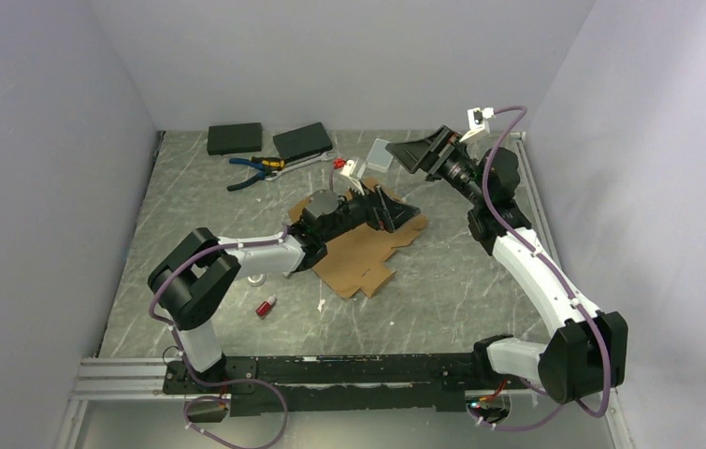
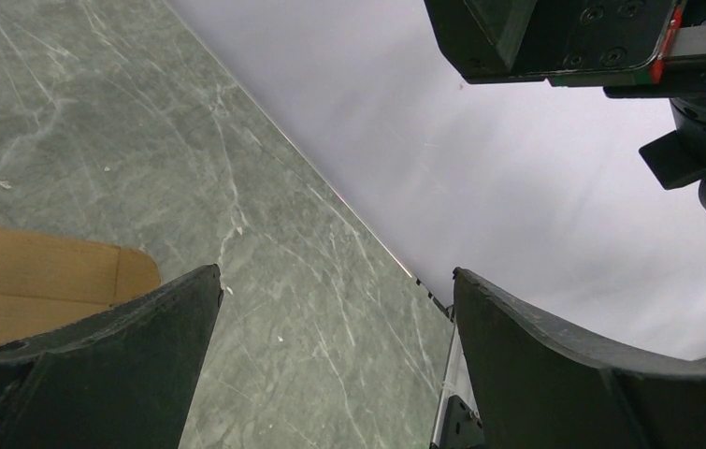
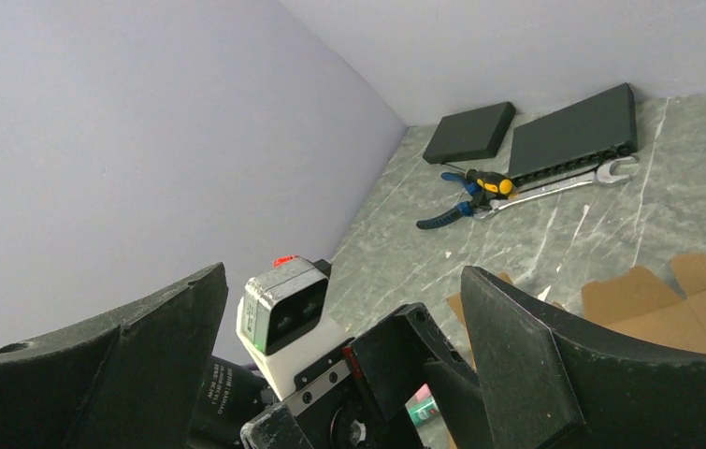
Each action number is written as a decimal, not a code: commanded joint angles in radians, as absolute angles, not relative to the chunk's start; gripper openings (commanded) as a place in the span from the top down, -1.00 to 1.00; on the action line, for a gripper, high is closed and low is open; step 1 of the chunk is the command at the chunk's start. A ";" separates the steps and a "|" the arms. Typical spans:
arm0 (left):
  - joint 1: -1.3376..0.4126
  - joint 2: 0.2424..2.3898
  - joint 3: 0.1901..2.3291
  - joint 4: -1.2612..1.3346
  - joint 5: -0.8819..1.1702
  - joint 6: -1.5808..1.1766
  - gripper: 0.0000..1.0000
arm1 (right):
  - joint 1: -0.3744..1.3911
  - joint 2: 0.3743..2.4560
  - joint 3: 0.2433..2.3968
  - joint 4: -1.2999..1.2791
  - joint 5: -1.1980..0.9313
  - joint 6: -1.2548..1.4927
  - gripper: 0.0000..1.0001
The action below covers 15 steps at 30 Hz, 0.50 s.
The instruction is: Fold the paper box
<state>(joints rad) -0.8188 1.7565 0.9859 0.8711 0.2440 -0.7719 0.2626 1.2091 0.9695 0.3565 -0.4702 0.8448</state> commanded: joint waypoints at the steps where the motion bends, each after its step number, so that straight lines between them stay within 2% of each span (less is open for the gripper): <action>1: -0.819 1.729 0.985 0.923 0.250 -0.761 -0.99 | 0.267 1.193 0.976 0.421 -0.457 0.865 -0.99; 15: -0.819 1.723 0.976 0.946 0.252 -0.761 -0.99 | 0.278 1.184 0.979 0.417 -0.447 0.858 -0.99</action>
<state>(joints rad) -0.8188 1.7561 0.9836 0.8787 0.2436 -0.7715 0.2722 1.2091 0.9695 0.3603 -0.4629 0.8497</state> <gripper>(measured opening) 0.995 0.996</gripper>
